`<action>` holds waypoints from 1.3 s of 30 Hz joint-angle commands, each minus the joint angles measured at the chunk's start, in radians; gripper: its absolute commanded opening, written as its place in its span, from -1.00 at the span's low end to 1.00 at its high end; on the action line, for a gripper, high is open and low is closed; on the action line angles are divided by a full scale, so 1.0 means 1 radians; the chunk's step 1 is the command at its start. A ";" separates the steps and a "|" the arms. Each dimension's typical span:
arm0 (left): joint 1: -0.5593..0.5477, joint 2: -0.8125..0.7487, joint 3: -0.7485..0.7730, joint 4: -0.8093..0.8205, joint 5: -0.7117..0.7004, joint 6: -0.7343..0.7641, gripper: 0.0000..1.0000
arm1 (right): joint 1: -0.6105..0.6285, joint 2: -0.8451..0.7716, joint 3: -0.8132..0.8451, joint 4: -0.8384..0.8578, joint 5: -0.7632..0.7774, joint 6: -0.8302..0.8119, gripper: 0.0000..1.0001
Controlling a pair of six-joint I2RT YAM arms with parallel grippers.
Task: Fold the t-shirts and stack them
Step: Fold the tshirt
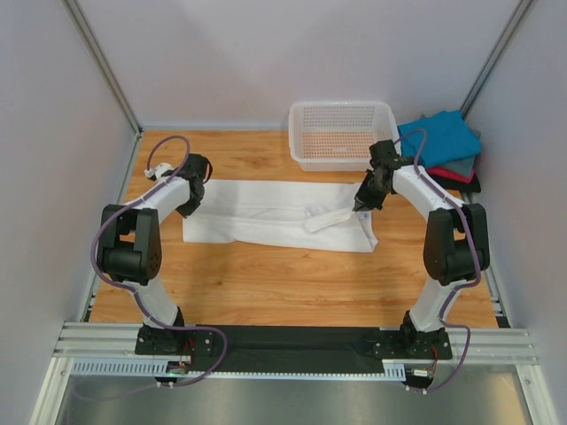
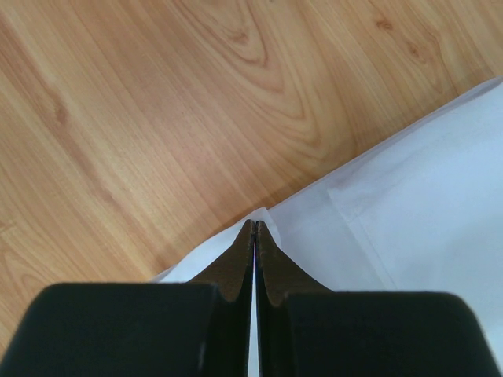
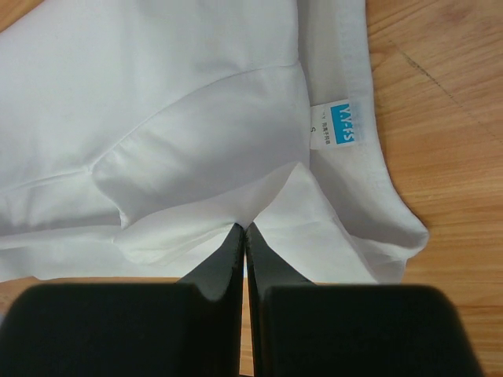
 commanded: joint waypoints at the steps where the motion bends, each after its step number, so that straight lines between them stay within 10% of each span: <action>1: -0.014 0.009 0.049 0.041 -0.020 0.035 -1.00 | -0.010 -0.011 0.041 0.032 0.020 0.015 -0.99; 25: -0.037 0.066 0.089 0.053 -0.039 0.103 -1.00 | -0.047 0.013 0.048 0.049 0.039 0.013 -0.99; 28: -0.037 0.064 0.111 0.055 -0.036 0.118 -0.94 | -0.053 0.058 0.082 0.060 0.028 0.001 -0.74; 39: -0.039 -0.066 0.204 0.099 0.044 0.294 0.54 | -0.062 0.028 0.151 0.111 -0.044 0.018 0.06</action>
